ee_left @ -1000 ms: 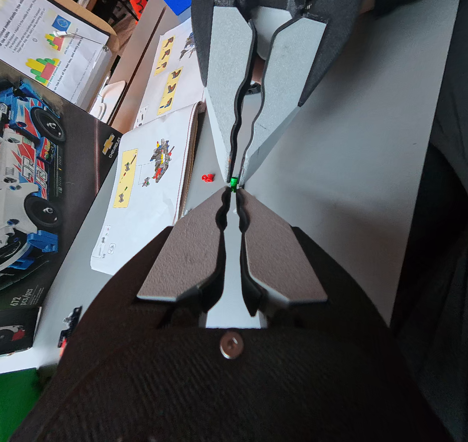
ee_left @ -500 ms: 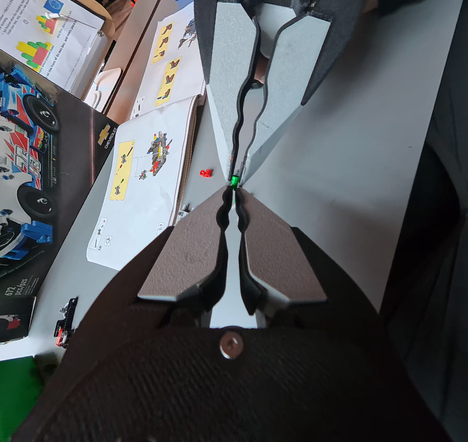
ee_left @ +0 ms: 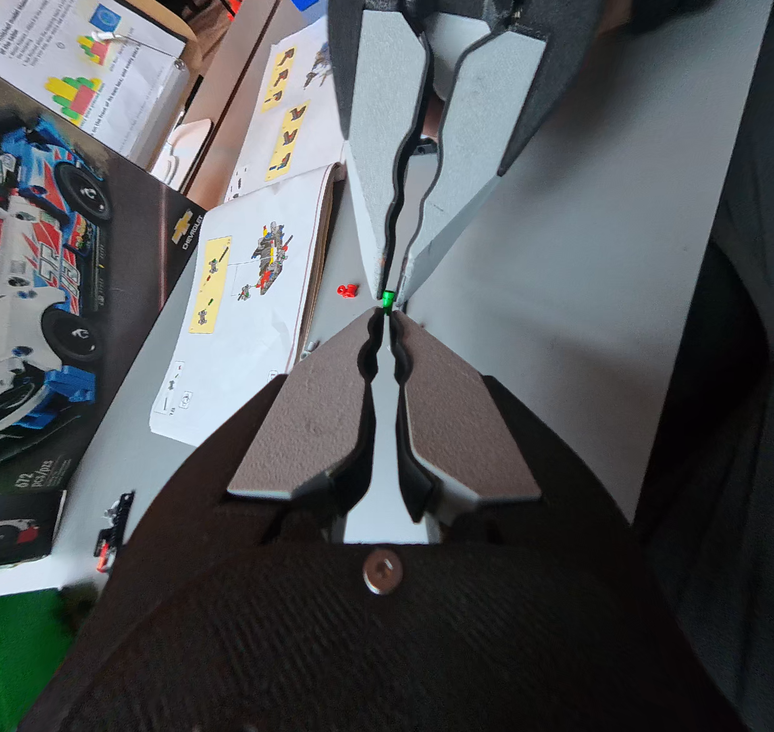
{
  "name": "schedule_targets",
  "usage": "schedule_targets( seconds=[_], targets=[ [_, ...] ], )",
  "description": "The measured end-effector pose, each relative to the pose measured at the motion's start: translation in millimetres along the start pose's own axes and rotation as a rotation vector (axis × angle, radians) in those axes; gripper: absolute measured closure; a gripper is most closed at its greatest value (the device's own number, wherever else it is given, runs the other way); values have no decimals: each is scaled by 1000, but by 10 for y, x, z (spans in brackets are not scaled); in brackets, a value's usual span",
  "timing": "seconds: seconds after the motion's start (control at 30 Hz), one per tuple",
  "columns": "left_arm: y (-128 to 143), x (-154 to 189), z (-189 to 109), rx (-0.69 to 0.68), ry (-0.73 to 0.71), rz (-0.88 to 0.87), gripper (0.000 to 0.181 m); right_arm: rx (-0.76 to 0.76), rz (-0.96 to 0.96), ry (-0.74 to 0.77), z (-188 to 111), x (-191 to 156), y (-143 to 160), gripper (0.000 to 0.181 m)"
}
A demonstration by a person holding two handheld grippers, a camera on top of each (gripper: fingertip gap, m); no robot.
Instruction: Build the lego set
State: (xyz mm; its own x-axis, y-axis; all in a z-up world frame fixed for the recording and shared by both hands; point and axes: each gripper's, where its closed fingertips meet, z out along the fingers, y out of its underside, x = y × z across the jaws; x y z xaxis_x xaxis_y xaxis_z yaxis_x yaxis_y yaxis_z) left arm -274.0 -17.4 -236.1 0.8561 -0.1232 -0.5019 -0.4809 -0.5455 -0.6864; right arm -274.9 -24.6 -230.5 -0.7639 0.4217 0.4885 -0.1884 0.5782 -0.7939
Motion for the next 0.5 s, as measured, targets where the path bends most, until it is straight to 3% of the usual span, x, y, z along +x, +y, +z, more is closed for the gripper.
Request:
schedule_targets(
  seconds=[0.27,0.37,0.5],
  targets=[
    [9,-17,-68,23,43,-40,173,23,49,-8,-12,46,11,179],
    [-15,-42,-98,50,61,-106,163,77,79,-67,-45,-7,-57,179],
    [-89,45,-89,67,101,-103,166,119,113,-120,-66,-59,-109,178]
  ],
)
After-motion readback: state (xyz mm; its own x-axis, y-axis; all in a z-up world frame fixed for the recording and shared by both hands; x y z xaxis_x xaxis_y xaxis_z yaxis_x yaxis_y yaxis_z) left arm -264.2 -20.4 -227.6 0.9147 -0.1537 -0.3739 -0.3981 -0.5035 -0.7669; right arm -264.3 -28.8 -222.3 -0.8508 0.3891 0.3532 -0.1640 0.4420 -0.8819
